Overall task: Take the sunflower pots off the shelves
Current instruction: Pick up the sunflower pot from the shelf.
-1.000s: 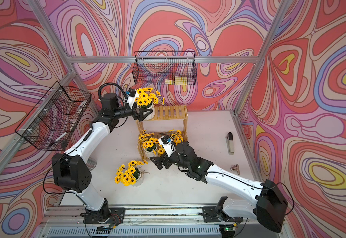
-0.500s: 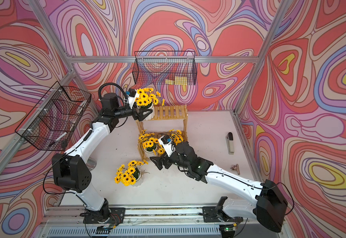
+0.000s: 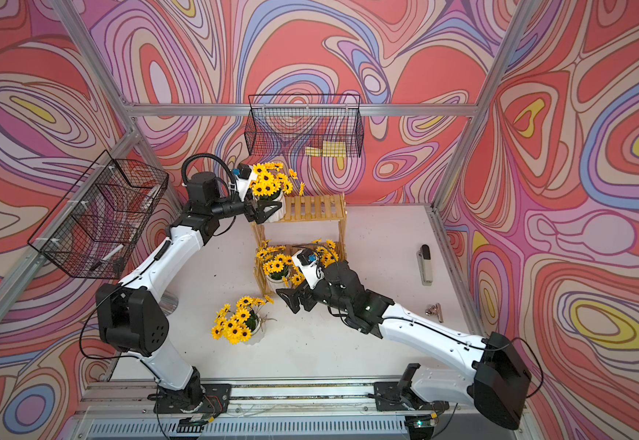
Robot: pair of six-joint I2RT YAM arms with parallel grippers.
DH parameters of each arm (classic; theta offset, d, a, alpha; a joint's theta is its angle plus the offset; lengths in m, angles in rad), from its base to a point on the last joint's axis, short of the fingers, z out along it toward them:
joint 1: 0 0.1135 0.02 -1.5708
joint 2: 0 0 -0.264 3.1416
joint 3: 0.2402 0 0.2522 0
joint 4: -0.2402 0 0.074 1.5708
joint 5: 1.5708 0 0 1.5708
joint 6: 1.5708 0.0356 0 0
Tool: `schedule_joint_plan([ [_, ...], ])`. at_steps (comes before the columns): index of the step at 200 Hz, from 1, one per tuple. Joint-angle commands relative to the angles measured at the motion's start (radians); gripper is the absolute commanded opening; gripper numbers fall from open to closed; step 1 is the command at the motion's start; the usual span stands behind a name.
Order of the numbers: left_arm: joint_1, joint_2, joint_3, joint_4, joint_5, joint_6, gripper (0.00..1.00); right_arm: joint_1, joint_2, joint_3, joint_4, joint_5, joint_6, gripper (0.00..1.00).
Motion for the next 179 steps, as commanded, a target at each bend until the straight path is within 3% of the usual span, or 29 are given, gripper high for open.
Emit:
schedule_joint_plan([
  [1,-0.004,-0.052,-0.017,0.044,0.013,0.003,0.00,-0.003,-0.005,0.035,-0.006,0.025,-0.009,0.98],
  [84,-0.002,-0.146,-0.046,0.112,0.024,-0.038,0.00,-0.004,0.010,0.156,-0.134,0.174,-0.023,0.98],
  [132,-0.002,-0.222,-0.072,0.103,0.029,-0.032,0.00,-0.004,0.031,0.276,-0.294,0.355,-0.096,0.98],
  [179,-0.002,-0.311,-0.136,0.111,0.019,-0.052,0.00,-0.135,0.027,0.369,-0.362,0.362,-0.102,0.98],
])
